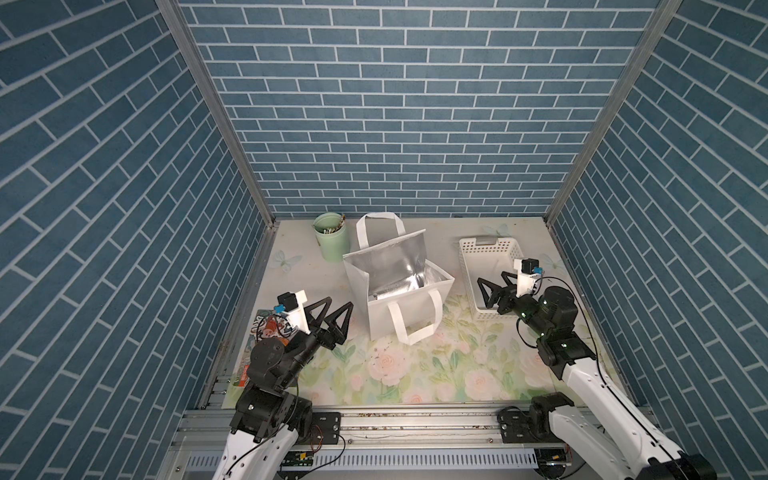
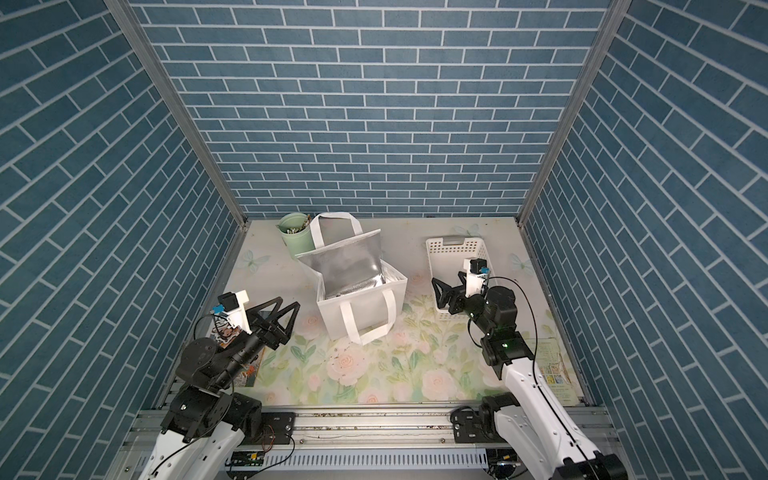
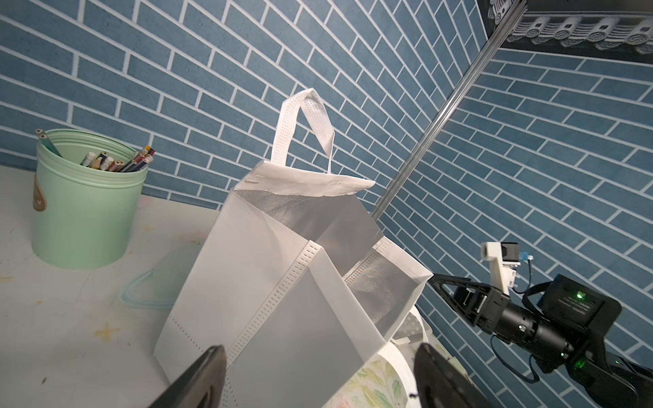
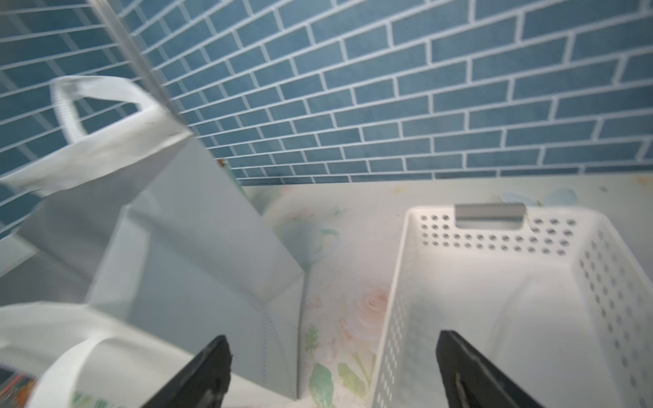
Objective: Place the ice pack in the delivery bag
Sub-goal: Close the delivery bag at the center of the board.
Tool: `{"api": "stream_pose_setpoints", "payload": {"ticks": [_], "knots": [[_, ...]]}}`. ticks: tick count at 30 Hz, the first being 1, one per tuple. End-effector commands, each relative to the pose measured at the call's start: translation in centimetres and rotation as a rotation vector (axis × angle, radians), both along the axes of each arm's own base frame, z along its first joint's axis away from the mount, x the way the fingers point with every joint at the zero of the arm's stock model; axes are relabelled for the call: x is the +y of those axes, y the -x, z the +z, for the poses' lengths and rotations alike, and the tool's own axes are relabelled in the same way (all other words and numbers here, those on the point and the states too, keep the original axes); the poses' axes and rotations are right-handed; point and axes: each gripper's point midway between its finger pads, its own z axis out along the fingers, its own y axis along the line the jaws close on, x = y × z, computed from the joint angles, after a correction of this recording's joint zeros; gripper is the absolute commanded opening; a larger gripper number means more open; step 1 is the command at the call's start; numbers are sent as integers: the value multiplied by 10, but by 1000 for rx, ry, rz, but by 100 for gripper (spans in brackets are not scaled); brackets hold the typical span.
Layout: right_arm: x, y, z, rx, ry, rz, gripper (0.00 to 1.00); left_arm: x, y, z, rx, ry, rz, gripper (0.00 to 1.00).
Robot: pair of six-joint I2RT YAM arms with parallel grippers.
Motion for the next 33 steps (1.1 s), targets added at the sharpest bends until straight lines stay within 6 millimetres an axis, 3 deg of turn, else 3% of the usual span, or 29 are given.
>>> {"api": "stream_pose_setpoints", "payload": {"ticks": [1, 3, 7, 10, 13, 20, 25, 31, 33], "knots": [[35, 40, 33, -201, -5, 263, 99, 2, 6, 14, -74, 24, -3, 89], [49, 51, 41, -258, 4, 334, 100, 2, 7, 12, -82, 22, -3, 90], [81, 59, 36, -282, 100, 459, 99, 5, 4, 6, -63, -3, 20, 90], [93, 49, 30, -274, 143, 481, 96, 2, 4, 4, -64, -5, 5, 90], [99, 38, 27, -279, 145, 485, 83, -3, 4, 0, -62, -9, -22, 90], [116, 25, 23, -277, 120, 546, 68, -12, 0, -8, -53, -20, -68, 86], [127, 24, 22, -260, 73, 614, 45, -15, 1, -10, -89, -13, -83, 84], [131, 18, 26, -235, 32, 610, 4, -24, 4, -12, -137, -8, -120, 83], [132, 15, 27, -217, 27, 606, 0, -30, 5, -17, -144, -20, -133, 83]]}}
